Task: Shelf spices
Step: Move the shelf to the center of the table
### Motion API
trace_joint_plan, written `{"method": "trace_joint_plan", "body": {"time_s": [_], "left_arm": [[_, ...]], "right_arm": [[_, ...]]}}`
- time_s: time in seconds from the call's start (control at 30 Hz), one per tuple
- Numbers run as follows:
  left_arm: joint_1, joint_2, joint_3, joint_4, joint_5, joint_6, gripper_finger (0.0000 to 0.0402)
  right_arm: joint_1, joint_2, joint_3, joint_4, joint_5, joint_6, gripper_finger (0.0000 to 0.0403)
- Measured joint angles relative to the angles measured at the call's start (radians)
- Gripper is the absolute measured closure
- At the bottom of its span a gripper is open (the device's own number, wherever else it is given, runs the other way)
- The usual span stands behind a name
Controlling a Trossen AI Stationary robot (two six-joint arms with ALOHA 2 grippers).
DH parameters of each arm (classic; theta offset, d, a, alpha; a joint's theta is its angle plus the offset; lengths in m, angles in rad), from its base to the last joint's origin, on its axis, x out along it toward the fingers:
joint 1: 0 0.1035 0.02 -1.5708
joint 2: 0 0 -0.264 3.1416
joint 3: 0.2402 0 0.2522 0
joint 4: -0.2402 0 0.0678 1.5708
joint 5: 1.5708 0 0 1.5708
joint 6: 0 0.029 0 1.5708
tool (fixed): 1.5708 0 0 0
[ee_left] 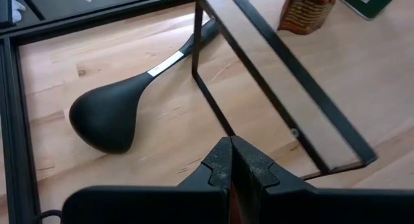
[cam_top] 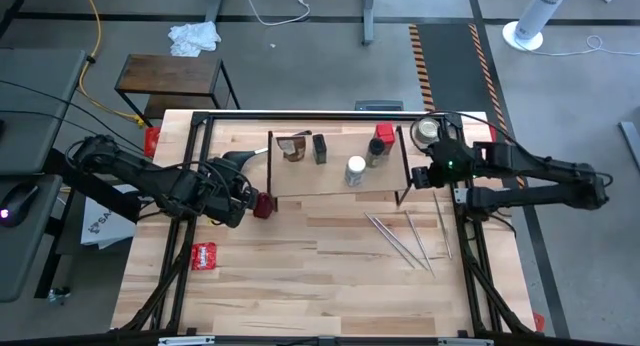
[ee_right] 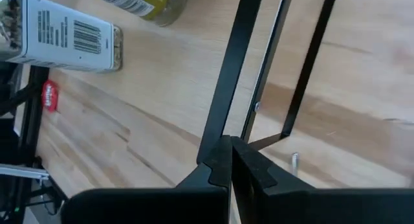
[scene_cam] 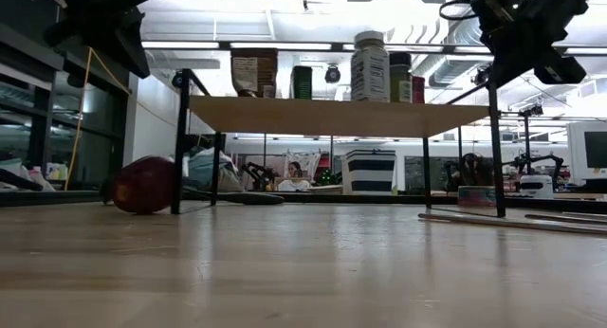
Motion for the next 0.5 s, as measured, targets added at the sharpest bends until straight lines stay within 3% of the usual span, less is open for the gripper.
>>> {"method": "trace_joint_plan", "body": {"time_s": [0.13, 0.3, 0.4, 0.5], "left_arm": [[-0.018, 0.000, 0.000, 0.001, 0.015, -0.004, 0.0401], [-0.037, -0.007, 0.049, 0.007, 0.113, 0.024, 0.0401], [-0.044, -0.013, 0.119, 0.034, 0.080, 0.136, 0.0402], [-0.034, -0.028, 0.196, 0.125, -0.014, 0.334, 0.0401]], "right_arm": [[0.069, 0.023, 0.000, 0.015, 0.025, 0.029, 0.0403], [0.121, -0.008, 0.042, -0.007, 0.099, 0.023, 0.0403], [0.126, -0.046, 0.102, -0.043, 0.181, -0.025, 0.0403], [0.124, -0.083, 0.169, -0.033, 0.235, -0.099, 0.0403]]}}
